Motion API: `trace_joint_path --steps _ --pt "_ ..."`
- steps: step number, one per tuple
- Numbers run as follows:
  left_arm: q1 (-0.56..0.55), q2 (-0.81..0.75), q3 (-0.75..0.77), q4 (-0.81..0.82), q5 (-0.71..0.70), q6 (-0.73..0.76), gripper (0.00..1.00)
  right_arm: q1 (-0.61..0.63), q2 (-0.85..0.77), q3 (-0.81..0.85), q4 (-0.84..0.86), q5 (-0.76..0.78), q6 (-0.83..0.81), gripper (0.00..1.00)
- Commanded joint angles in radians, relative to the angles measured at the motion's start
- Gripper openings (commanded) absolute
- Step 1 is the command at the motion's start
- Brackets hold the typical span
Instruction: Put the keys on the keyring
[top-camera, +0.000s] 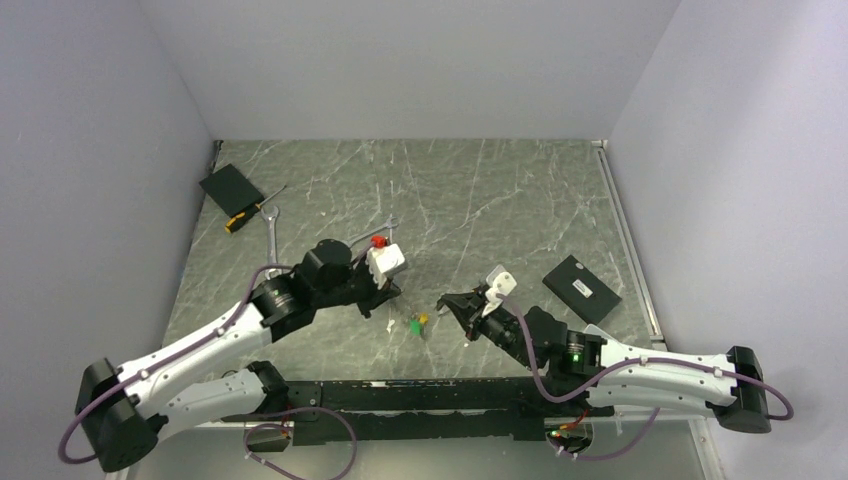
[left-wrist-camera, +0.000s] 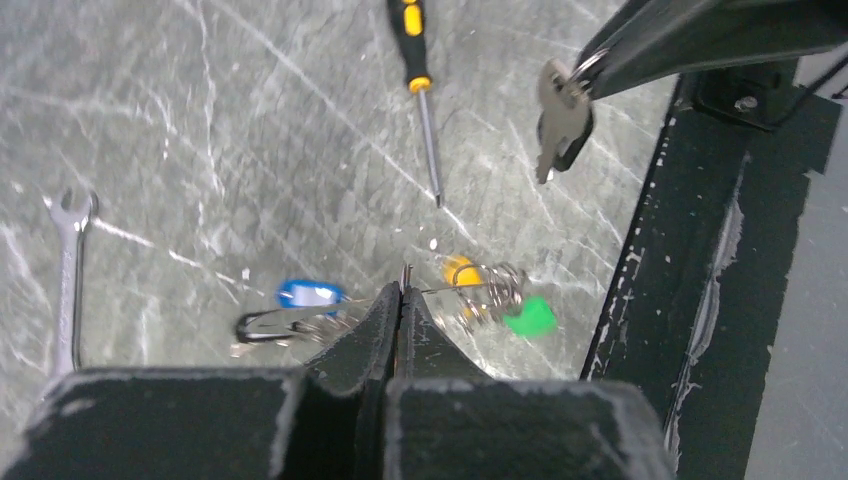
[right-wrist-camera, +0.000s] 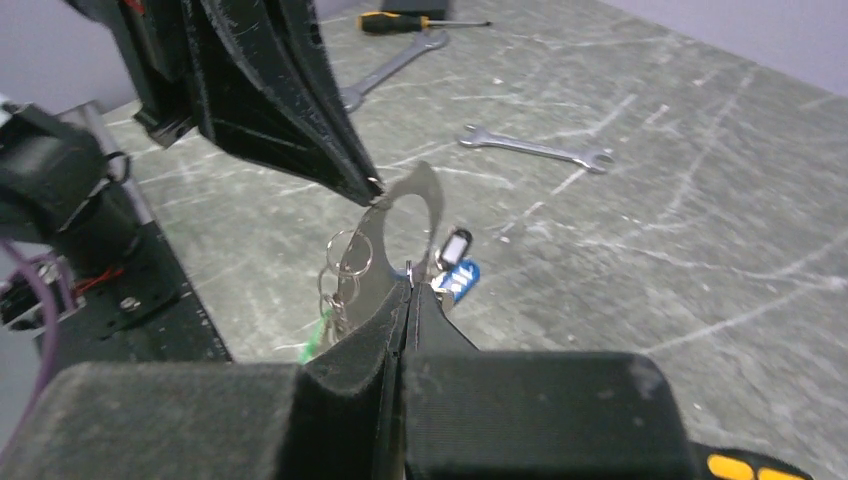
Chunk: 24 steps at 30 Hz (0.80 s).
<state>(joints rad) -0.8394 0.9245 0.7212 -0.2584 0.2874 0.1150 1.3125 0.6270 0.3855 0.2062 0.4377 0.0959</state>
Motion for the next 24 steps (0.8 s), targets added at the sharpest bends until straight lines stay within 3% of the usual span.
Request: trace_joint_path --steps 1,5,15,24 --pt "-0.003 -0.046 0.022 0.061 0.125 0.171 0.0 -0.001 0.028 0.074 0.01 -0.18 -0.036 0.0" --pt "-0.003 -0.068 0.009 0.072 0.192 0.195 0.0 -0.001 0.069 0.131 -0.035 -0.241 -0.115 0.0" --pt "-0.003 -0.099 -0.01 0.111 0.26 0.112 0.0 -0.001 0.23 0.249 -0.156 -0.226 -0.318 0.0" --pt "-0.004 -0.017 0.067 0.034 0.314 -0.01 0.0 -0.001 0.288 0.311 -0.198 -0.179 -0.41 0.0"
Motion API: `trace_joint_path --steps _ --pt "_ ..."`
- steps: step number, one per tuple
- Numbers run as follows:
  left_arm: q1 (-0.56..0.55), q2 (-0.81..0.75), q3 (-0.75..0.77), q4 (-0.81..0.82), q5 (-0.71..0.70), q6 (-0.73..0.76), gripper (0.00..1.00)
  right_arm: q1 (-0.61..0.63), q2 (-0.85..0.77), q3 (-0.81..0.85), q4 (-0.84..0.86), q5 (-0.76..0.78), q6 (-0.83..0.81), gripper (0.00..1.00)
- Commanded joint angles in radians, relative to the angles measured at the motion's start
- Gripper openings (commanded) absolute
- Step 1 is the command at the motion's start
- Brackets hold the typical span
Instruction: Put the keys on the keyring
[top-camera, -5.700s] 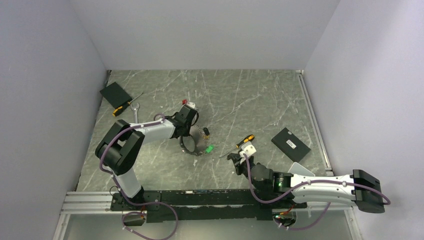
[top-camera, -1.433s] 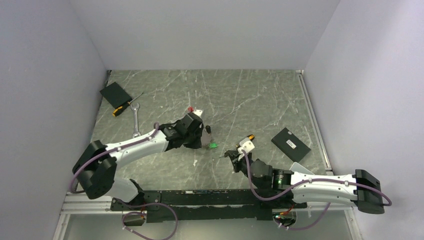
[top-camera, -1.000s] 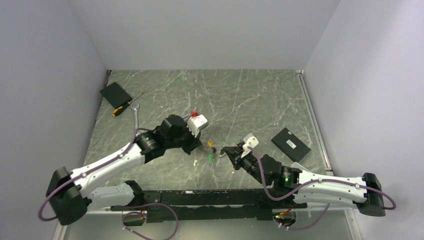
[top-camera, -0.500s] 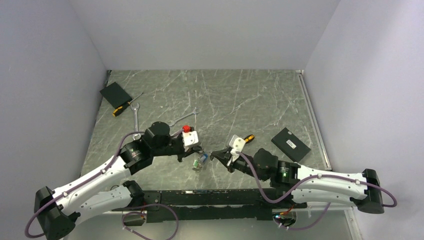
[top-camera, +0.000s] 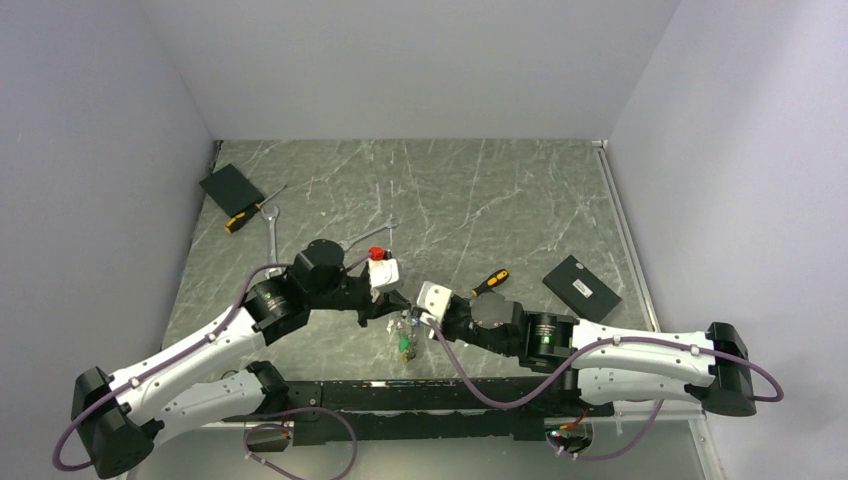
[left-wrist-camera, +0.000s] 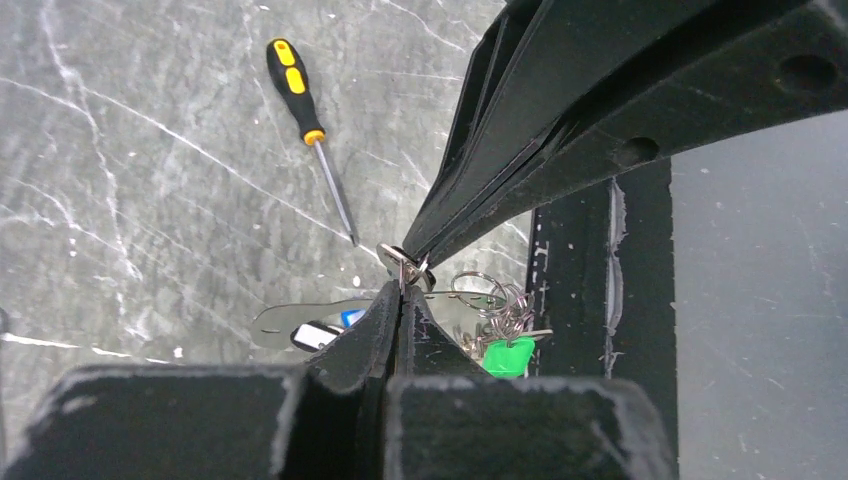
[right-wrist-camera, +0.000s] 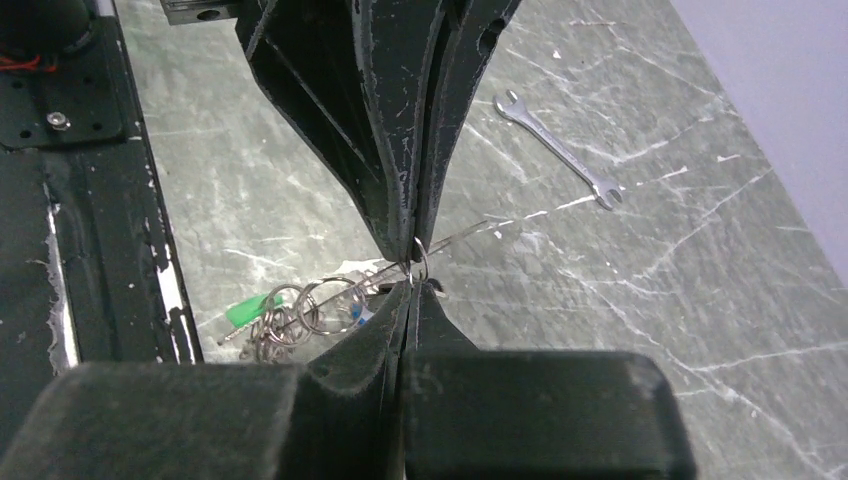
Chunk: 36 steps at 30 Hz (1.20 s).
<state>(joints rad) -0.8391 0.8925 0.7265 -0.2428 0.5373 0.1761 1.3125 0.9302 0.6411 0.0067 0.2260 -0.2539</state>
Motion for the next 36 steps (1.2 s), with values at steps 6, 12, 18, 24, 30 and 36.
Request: trace_joint_path --steps 6,12,18,24,30,36 --pt "-0.003 0.034 0.077 0.01 0.05 -0.119 0.0 -0.001 -0.029 0.058 -0.029 0.047 -0.065 0.0" --pt "-0.003 0.042 0.082 0.0 0.028 -0.128 0.0 -0.001 -0.035 0.063 -0.04 0.034 -0.06 0.0" --pt "-0.003 0.054 0.087 -0.013 0.021 -0.127 0.0 -0.001 -0.066 0.064 -0.039 0.033 -0.065 0.0" --pt "-0.002 0.065 0.086 -0.005 0.029 -0.137 0.0 -0.001 -0.063 0.066 -0.047 0.03 -0.065 0.0" --pt "0.0 0.078 0.09 -0.003 0.026 -0.147 0.0 -0.001 -0.05 0.071 -0.04 0.001 -0.059 0.0" --pt "0.008 0.08 0.088 0.009 0.035 -0.155 0.0 -0.001 -0.04 0.071 -0.045 -0.017 -0.06 0.0"
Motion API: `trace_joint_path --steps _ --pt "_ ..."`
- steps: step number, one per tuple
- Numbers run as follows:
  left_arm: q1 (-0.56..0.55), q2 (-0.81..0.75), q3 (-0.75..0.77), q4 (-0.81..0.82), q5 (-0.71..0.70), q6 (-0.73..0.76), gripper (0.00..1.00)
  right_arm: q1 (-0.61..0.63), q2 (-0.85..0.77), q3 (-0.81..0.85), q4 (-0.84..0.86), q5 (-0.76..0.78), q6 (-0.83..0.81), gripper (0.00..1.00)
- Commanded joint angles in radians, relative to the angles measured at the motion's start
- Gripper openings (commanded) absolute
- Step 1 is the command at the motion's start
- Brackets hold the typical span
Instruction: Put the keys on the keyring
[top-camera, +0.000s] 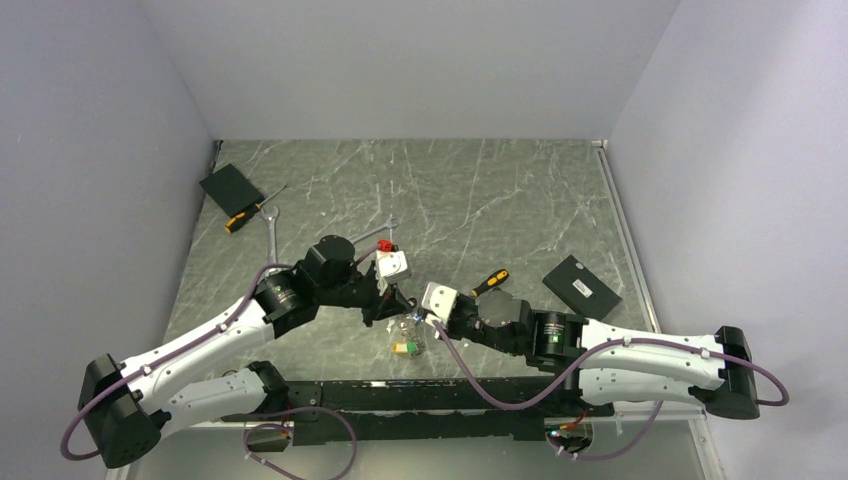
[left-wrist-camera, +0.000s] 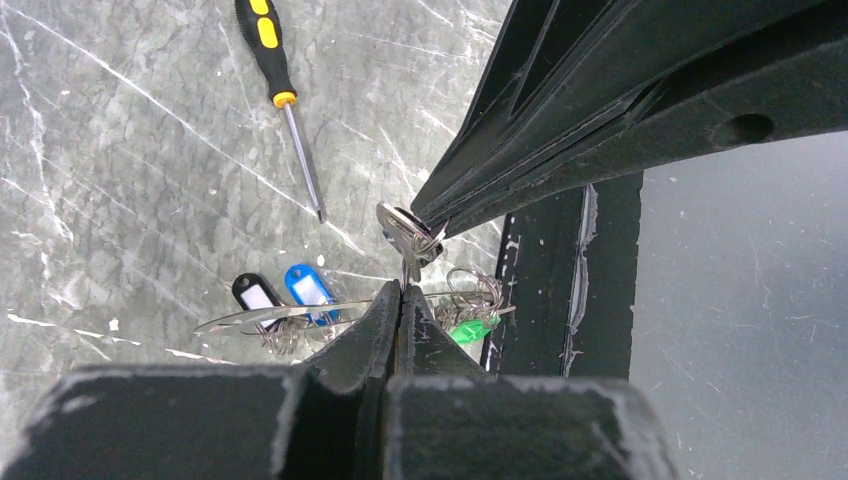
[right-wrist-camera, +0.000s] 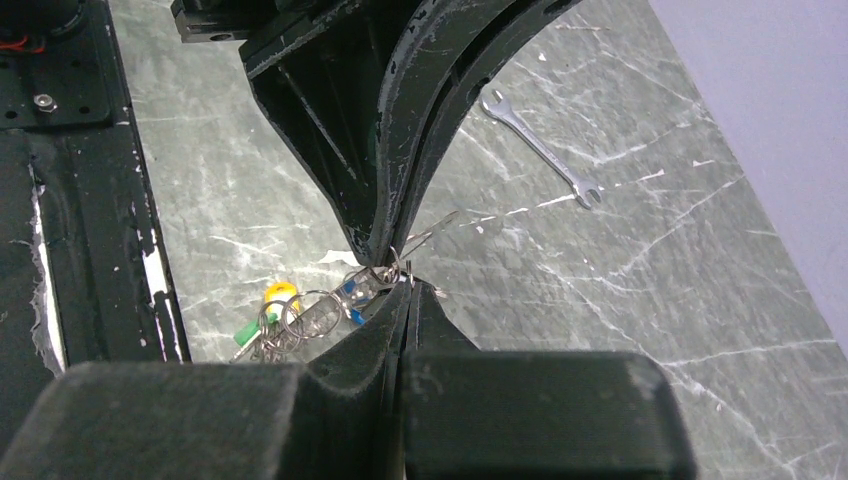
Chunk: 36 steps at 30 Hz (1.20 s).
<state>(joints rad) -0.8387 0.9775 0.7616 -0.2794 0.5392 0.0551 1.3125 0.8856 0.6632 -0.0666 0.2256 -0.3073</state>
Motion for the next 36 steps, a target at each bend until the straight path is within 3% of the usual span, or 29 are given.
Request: trace_joint_path --steps 1,30,36 --pt "0.01 -0.006 0.053 0.048 0.039 -0.035 0.0 -0.001 0.009 0.049 0.025 -0.016 -0.007 0.0" --pt "0.016 -0.01 0.046 0.072 0.038 -0.049 0.0 -0.001 0.081 0.029 0.04 0.019 -0.018 0.0" --pt "0.036 -0.02 0.016 0.138 0.043 -0.145 0.0 -0.001 0.098 0.031 0.03 0.037 -0.024 0.0"
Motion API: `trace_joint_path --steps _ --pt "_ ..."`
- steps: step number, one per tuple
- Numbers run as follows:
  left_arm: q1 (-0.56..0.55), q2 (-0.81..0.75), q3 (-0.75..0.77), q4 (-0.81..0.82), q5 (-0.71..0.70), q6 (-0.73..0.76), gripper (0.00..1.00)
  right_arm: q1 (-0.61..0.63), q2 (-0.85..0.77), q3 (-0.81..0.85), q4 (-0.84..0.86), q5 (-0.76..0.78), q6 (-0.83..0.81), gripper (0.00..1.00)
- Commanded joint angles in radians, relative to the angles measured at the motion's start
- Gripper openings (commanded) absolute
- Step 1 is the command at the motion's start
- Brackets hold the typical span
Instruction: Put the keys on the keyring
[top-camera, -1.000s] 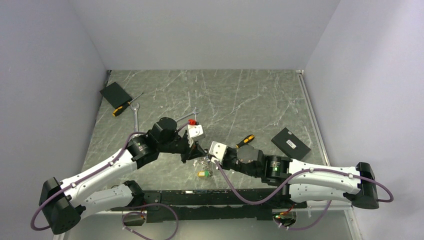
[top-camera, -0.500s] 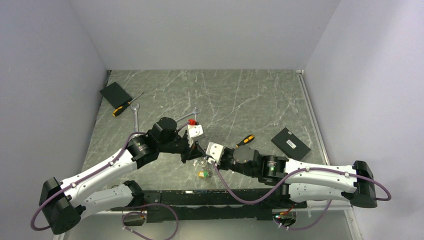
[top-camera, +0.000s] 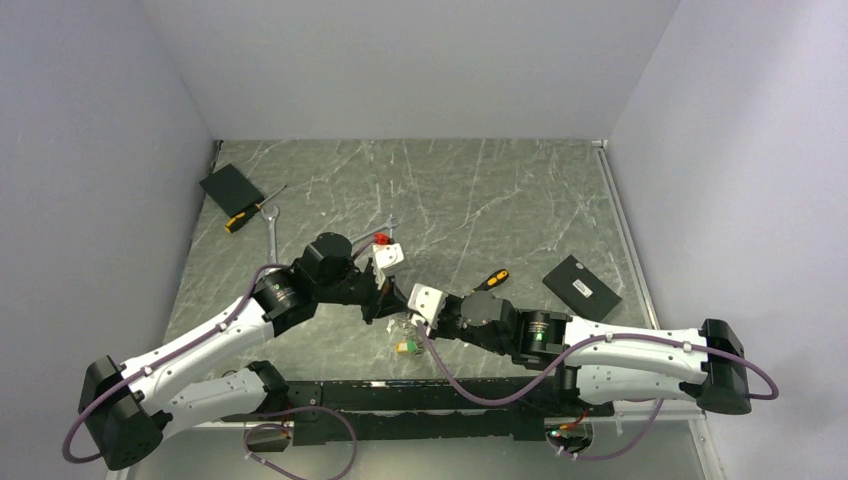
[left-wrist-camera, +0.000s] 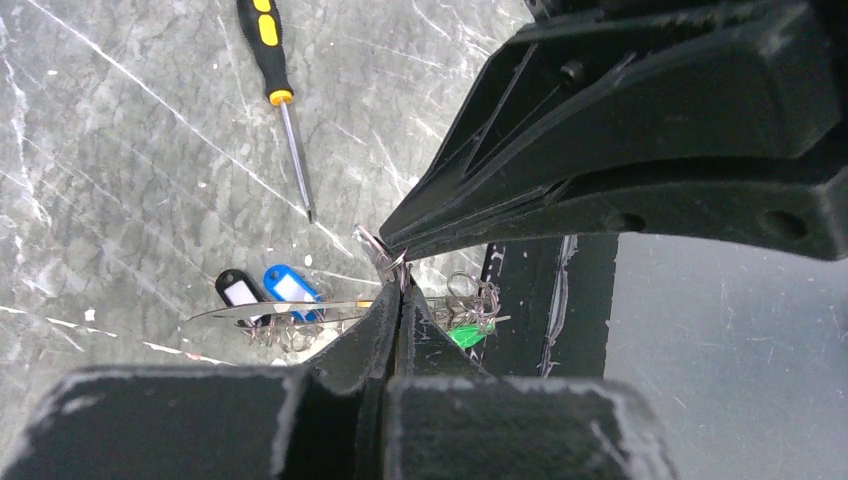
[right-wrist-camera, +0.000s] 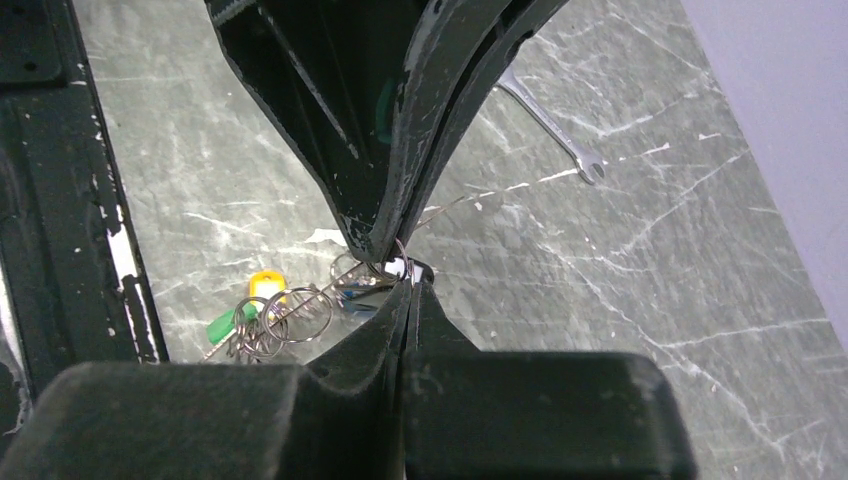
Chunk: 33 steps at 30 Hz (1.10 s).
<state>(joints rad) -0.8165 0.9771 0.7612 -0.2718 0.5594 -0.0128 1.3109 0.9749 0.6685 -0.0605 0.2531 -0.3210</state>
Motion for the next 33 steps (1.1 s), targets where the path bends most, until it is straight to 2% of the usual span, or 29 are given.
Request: trace_joint_path --steps 1,10,16,28,33 --pt "0.019 -0.019 0.016 0.128 0.02 -0.08 0.0 0.001 0.01 0.025 0.024 0.011 -0.01 0.0" --pt "0.058 -0.026 -0.009 0.153 0.034 -0.137 0.0 0.002 0.024 0.031 0.024 0.032 -0.011 0.0" --pt "0.059 -0.035 -0.015 0.128 0.035 -0.132 0.0 0.002 -0.023 0.021 0.056 0.108 -0.023 0.0" --pt "0.06 0.025 0.015 0.143 0.112 -0.199 0.0 0.004 -0.046 0.025 0.084 0.112 -0.071 0.0" --pt "0.06 0.043 0.042 0.111 0.084 -0.252 0.0 0.009 -0.026 0.042 0.065 0.108 -0.08 0.0"
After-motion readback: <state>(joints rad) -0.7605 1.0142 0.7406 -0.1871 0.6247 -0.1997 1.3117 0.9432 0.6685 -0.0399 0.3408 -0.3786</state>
